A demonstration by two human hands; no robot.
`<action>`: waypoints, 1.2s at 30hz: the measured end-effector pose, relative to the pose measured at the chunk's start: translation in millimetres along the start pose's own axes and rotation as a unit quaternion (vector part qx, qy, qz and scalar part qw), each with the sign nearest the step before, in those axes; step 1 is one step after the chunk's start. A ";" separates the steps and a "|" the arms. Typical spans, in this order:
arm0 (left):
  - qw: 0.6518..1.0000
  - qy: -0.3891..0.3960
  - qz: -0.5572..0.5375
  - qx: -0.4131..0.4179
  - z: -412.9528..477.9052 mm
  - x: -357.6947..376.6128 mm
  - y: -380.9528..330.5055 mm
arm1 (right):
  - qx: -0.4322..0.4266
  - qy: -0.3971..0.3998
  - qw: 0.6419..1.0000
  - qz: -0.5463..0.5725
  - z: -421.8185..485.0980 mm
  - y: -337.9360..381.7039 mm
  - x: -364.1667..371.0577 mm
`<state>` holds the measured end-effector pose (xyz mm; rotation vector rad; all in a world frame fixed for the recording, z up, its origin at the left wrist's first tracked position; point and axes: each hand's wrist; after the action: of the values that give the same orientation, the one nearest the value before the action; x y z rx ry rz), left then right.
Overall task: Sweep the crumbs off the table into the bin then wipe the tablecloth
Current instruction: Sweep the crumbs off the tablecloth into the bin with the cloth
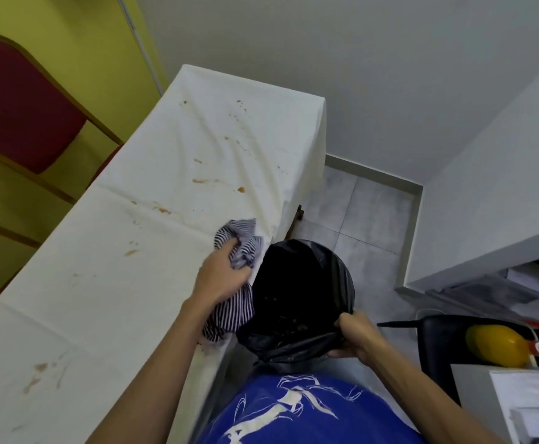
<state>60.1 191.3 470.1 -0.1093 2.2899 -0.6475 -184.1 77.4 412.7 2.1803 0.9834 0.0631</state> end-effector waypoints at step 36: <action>0.982 0.181 -0.056 0.003 -27.1 -10.8 26.6 | -0.003 -0.011 1.000 0.010 -2.0 -4.5 -1.9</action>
<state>52.3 228.6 480.5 -0.1263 2.6449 -0.7854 -188.9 79.3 411.7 2.1818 0.9475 0.0499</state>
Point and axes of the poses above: each hand's wrist, its own z-axis towards the middle knuckle, its own x-axis out of the palm, y = z × x, and after that the axes turned 14 degrees about -x, right-handed
